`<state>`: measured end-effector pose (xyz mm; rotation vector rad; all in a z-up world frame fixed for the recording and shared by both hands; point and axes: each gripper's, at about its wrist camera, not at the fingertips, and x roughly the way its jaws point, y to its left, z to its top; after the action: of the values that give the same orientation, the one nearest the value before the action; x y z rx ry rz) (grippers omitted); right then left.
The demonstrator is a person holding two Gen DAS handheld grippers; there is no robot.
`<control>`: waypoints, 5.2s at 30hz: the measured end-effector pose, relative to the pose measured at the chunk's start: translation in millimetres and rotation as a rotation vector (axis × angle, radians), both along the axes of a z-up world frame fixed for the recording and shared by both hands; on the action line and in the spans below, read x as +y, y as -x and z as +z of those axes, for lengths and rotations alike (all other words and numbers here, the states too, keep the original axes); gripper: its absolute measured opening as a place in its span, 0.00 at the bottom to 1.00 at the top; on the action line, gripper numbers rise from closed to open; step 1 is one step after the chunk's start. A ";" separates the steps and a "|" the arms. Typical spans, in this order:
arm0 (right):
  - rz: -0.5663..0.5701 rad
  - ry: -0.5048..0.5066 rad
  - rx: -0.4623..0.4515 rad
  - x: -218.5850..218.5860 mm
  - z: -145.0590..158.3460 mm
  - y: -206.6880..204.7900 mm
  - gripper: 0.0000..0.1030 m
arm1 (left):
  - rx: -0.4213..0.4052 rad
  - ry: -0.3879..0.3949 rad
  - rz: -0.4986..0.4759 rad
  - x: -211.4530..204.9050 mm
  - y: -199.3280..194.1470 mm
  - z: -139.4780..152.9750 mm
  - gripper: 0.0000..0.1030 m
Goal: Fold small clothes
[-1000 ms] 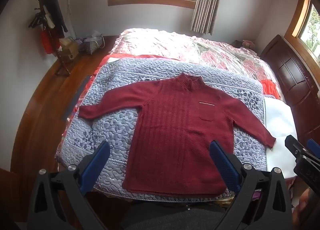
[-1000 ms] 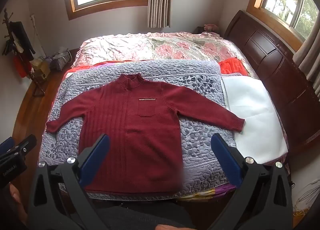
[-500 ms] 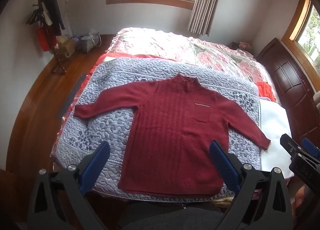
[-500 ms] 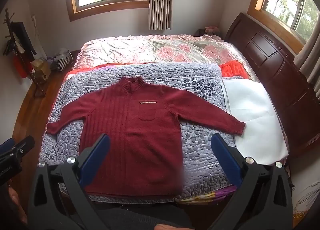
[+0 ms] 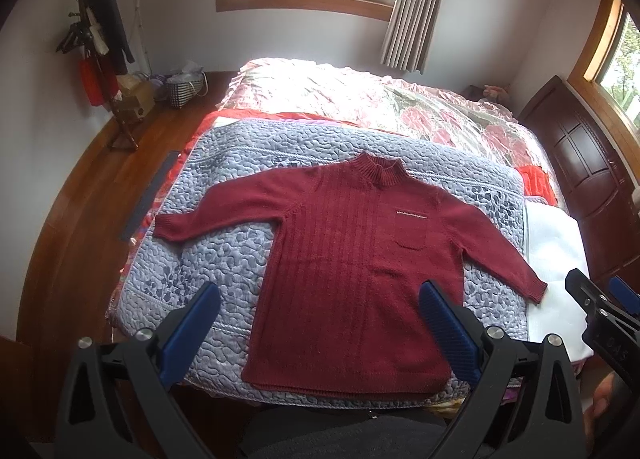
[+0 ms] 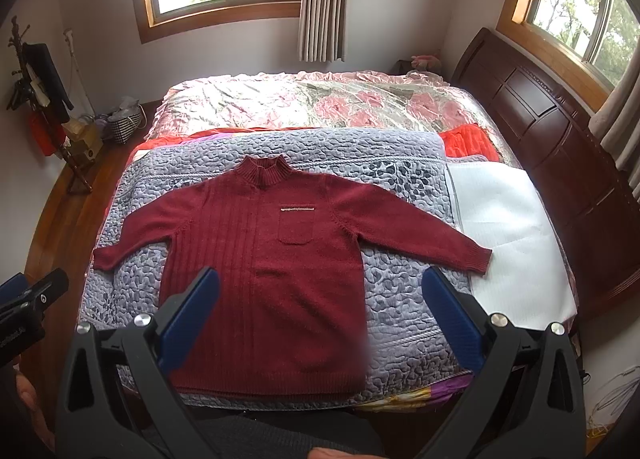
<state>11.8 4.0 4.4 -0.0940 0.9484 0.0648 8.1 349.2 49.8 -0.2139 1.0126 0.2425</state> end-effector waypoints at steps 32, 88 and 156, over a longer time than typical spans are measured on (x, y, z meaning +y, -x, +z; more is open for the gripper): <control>0.001 0.009 -0.009 2.3 4.5 11.6 0.97 | -0.037 -0.002 -0.019 -4.3 10.2 6.6 0.96; -0.166 -0.226 0.135 -125.5 -114.4 -99.1 0.34 | -0.057 -0.054 -0.180 -49.2 -110.7 -45.4 0.96; -0.286 -0.323 -0.201 -233.8 -187.0 -283.6 0.09 | 0.150 0.165 -0.098 -26.8 -160.0 -159.5 0.96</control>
<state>295.4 -229.8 -182.6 0.3283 0.7326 -0.0552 168.1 322.5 -109.7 -0.2979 1.1904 0.0866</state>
